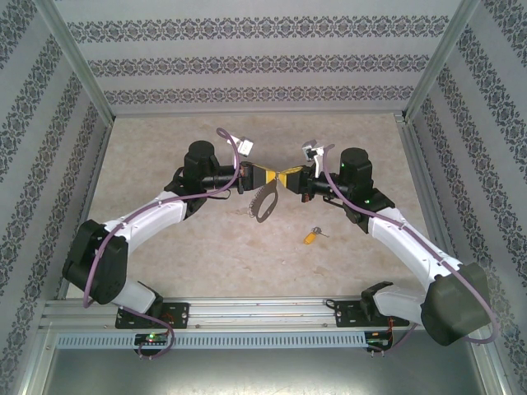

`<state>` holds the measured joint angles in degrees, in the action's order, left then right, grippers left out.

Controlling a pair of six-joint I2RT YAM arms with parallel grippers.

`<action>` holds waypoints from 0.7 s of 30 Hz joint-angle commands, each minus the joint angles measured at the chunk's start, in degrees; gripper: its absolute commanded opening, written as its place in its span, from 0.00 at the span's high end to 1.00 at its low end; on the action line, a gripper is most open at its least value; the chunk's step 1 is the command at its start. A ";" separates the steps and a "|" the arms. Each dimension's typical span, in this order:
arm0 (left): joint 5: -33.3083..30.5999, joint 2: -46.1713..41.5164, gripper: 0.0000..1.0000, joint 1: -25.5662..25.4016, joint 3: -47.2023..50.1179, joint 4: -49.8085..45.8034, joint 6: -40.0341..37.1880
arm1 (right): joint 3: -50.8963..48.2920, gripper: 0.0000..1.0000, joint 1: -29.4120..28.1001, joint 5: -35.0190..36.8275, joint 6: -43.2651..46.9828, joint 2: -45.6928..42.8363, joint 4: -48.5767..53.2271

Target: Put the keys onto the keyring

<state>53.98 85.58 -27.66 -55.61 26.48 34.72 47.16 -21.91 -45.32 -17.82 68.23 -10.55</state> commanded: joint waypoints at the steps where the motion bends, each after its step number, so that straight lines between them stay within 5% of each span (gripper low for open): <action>1: 1.67 0.24 1.00 -0.13 -0.16 6.08 1.47 | 1.06 1.00 0.03 -0.82 -0.19 -0.11 -2.17; 10: 2.70 1.32 0.80 -0.16 -0.46 8.32 3.12 | 1.13 1.00 -0.04 -1.31 -0.36 0.21 -2.11; 21: 3.37 1.61 1.00 -0.17 0.12 11.35 4.47 | 1.46 1.00 0.02 -1.17 -0.44 0.35 -2.01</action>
<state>55.05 87.18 -27.62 -55.48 32.18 38.04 47.16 -21.50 -45.52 -18.06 68.31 -10.98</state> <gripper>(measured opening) 0.049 0.053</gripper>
